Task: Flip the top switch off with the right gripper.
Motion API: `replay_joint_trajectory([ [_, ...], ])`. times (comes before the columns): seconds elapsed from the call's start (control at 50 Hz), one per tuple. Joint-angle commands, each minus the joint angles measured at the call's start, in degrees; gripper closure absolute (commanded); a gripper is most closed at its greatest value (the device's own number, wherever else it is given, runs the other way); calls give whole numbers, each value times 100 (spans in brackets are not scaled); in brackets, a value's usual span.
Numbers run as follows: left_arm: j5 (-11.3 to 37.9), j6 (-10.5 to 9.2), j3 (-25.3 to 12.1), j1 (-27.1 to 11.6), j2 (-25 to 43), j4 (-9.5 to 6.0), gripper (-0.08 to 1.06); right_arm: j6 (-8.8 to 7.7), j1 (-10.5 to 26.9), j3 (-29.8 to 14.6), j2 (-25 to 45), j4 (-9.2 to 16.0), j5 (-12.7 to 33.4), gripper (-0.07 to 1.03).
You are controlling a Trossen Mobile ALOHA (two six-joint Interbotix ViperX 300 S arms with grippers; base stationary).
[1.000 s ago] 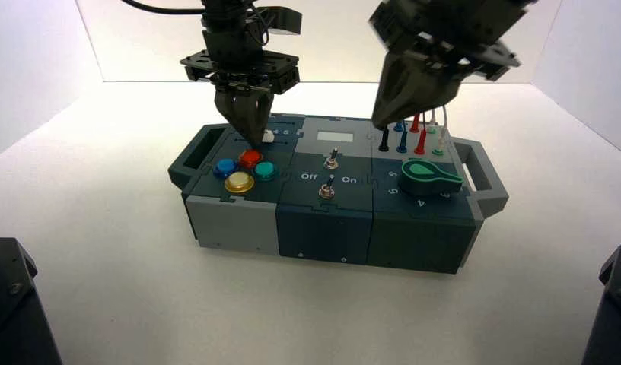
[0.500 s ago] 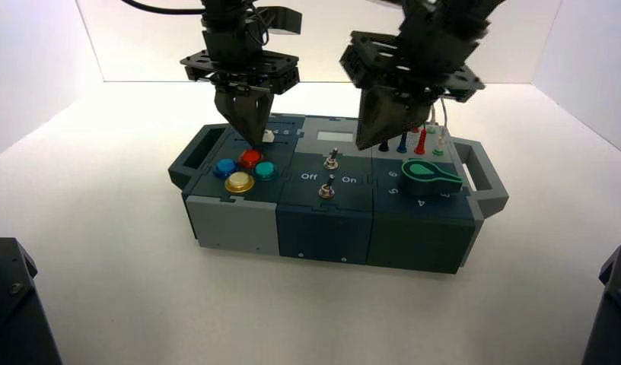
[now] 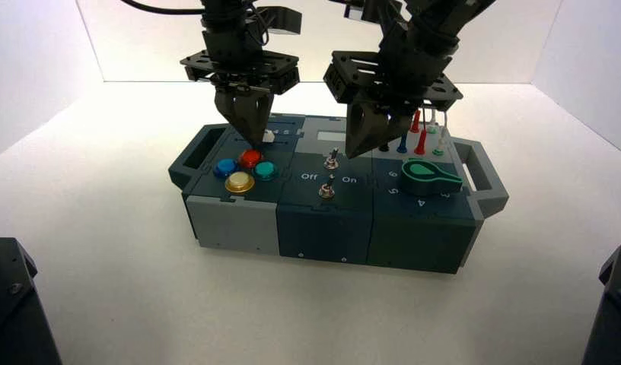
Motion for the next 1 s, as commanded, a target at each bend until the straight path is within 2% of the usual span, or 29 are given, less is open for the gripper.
replay_joint_trajectory([
  [0.02,-79,9,114,44,202,26,100,-18,35,-167,-9,0,-53,98],
  [0.3,-114,9,123,44,299,26,100,-9,88,-352,62,18,-35,98],
  [0.42,-123,18,123,44,343,26,100,9,237,-439,123,35,26,98],
  [0.78,-132,26,132,44,352,26,100,35,308,-378,185,88,26,98],
  [1.0,-167,35,158,44,360,26,100,44,378,-510,158,114,88,98],
])
